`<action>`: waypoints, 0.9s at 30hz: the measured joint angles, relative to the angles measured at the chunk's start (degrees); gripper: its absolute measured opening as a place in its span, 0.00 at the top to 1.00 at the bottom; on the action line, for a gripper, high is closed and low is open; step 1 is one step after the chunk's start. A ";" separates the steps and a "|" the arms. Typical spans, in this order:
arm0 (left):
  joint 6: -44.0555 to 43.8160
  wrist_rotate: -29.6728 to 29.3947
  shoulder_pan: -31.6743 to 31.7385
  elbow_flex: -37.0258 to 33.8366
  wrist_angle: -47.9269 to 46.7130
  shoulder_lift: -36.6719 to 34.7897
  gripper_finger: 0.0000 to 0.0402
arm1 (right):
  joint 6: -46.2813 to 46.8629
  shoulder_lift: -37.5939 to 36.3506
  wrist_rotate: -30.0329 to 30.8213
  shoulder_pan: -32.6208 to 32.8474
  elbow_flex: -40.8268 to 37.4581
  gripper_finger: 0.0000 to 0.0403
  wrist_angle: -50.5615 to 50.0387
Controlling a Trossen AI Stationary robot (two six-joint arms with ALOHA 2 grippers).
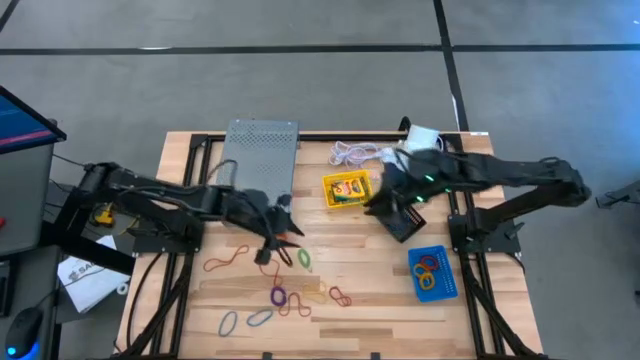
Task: Pick & Place Office Desk Supplies
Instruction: Put the green spring keychain into the blue bin
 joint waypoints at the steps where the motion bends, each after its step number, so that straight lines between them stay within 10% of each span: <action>1: 1.93 -0.75 -0.54 1.42 -1.98 2.06 0.66 | 0.86 -1.13 1.80 2.04 0.00 0.76 0.05; 12: 12.76 -6.37 -4.56 12.95 -20.53 20.40 0.66 | 13.05 -5.20 27.71 20.54 -2.66 0.76 -10.09; 20: 24.25 -19.21 -7.13 15.35 -24.35 26.13 0.66 | 21.21 -5.19 30.28 23.09 -15.94 0.76 -4.11; 27: 26.80 -18.70 -7.01 15.34 -24.17 30.28 0.66 | 21.21 -6.18 29.80 23.06 -27.13 0.76 10.30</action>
